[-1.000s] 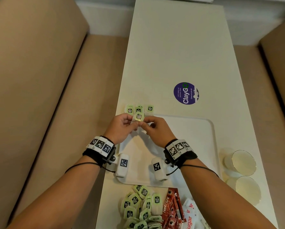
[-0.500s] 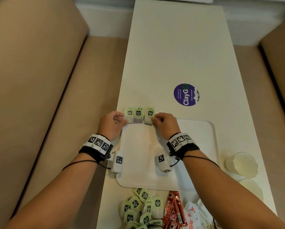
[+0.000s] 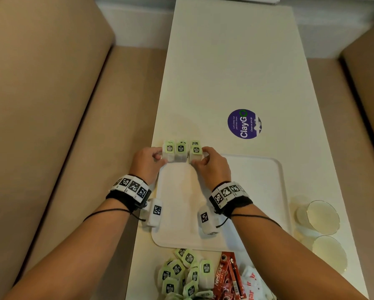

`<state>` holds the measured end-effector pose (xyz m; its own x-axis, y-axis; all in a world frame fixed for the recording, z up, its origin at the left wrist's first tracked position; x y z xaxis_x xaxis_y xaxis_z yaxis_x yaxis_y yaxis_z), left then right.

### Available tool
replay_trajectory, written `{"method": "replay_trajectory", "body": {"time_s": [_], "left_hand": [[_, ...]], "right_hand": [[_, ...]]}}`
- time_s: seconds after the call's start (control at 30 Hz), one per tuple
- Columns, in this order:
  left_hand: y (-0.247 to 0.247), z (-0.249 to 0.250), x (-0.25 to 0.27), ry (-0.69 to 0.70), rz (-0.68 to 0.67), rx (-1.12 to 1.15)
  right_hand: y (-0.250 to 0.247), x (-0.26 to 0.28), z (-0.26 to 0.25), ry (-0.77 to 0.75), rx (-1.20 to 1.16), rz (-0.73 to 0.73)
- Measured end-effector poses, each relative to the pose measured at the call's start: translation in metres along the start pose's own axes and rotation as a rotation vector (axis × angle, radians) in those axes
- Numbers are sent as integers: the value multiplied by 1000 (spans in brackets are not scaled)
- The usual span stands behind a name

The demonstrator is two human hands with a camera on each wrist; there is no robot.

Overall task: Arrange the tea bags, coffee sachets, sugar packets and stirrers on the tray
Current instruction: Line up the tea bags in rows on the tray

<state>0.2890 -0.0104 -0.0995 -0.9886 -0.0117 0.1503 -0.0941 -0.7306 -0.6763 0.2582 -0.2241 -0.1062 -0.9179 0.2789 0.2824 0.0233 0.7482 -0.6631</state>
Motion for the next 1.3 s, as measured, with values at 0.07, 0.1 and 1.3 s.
{"method": "replay_trajectory", "body": {"time_s": [0.07,0.1,1.3], "left_hand": [[1,0,-1,17,7,-10],[1,0,-1,28,8,-13],[-9,3,6,-69,5,22]], "right_hand": [[1,0,-2,-6,-7,-2],[2,-1,-3,-7,-5,-4],[-6,-1,-7,28,-111,2]]}}
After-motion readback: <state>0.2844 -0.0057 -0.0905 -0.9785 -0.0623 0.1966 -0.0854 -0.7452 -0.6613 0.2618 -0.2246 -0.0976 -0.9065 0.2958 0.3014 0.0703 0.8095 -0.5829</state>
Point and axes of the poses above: each hand's wrist, its own x-axis away from the middle knuckle, its own y-axis out of the palm, z = x × y, the point moved 2 cm from there along -x, towards the middle knuckle, and after that the axes turned 3 degrees about z, right-handed, at the moved point
